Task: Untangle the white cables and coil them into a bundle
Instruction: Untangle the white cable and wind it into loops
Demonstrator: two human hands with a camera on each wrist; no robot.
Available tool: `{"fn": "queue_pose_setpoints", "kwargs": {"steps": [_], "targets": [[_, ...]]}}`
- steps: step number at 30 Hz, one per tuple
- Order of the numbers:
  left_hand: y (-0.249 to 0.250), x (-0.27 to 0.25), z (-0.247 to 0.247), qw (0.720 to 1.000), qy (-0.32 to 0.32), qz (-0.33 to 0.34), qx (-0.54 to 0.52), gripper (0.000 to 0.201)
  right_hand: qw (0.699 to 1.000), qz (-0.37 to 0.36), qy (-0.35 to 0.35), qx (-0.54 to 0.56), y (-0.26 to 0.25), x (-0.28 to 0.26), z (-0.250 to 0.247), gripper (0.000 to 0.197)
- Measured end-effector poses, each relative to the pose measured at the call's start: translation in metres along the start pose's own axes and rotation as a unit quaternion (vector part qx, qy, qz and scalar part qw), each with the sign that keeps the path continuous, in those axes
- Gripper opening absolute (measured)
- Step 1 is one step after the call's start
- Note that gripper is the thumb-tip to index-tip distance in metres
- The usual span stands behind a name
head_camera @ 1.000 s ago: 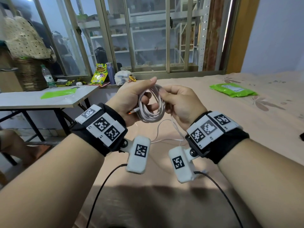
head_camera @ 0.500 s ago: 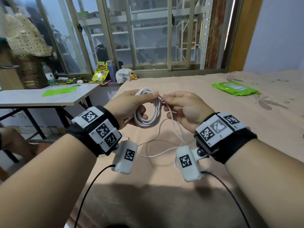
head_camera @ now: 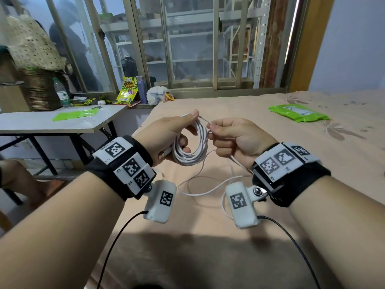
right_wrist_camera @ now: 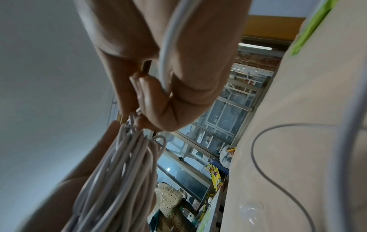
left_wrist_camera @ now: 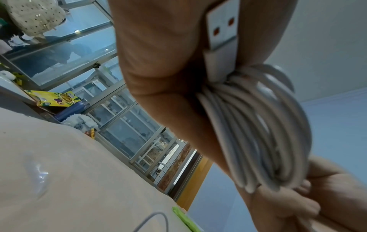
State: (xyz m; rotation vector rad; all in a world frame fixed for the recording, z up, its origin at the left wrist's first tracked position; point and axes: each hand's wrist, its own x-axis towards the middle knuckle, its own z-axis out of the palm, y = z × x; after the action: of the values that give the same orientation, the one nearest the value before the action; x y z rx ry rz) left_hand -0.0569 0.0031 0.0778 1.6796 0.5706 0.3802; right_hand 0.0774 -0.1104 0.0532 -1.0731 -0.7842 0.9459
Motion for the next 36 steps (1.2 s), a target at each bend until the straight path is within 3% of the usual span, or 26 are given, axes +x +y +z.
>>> {"fn": "queue_pose_setpoints", "kwargs": {"steps": [5,10,15,25,30,36], "targets": [[0.003,-0.002,0.0,1.0,-0.003,0.002,0.02,0.041,1.0,0.018,-0.009,-0.017,-0.003,0.001,-0.002,0.017],[-0.001,-0.002,0.003,0.999,-0.013,-0.012,0.029,0.044,0.999,0.022,0.03,-0.002,-0.003,0.003,0.003,0.03],[-0.001,-0.001,0.007,1.0,-0.017,-0.015,-0.013,0.045,0.996,-0.026,0.079,0.027,-0.001,0.008,0.007,0.02],[0.007,0.0,0.001,0.995,-0.094,-0.025,-0.027,0.048,0.996,-0.062,0.061,0.02,0.001,0.006,0.007,0.004],[0.003,0.002,0.0,0.988,-0.151,-0.014,-0.028,0.048,0.997,-0.048,0.049,0.016,-0.002,0.008,0.007,0.014],[0.002,0.005,0.005,0.991,-0.123,0.019,-0.039,0.042,0.991,-0.075,0.07,-0.082,-0.003,0.01,0.009,0.017]]}}
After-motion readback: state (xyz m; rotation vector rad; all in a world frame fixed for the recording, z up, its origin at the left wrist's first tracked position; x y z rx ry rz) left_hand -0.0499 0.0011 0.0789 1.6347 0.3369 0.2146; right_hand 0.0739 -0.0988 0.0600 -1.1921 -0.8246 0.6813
